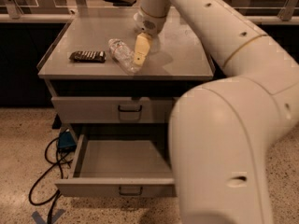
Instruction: Place water bottle into middle drawer
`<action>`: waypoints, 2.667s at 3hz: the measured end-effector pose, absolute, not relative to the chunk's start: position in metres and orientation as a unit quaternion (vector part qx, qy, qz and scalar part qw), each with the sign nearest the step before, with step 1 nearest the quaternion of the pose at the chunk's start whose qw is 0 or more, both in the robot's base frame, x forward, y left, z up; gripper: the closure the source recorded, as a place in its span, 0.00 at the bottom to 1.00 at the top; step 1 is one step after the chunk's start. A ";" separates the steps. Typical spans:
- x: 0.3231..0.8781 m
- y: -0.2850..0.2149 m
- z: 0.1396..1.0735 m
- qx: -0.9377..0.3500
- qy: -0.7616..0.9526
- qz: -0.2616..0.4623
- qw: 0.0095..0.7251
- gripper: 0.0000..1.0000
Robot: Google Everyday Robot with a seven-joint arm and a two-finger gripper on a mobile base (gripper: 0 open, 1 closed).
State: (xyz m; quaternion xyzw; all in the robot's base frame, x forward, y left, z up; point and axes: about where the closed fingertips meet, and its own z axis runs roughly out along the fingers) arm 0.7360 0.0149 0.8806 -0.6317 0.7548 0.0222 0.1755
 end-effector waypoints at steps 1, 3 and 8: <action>0.734 0.007 0.844 -0.616 0.743 0.104 0.241 0.00; 0.744 -0.004 0.853 -0.591 0.744 0.114 0.291 0.00; 0.747 0.047 0.820 -0.588 0.710 0.206 0.328 0.16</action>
Offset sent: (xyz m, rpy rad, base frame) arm -0.0026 -0.0059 -0.0311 0.1729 0.0055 0.0156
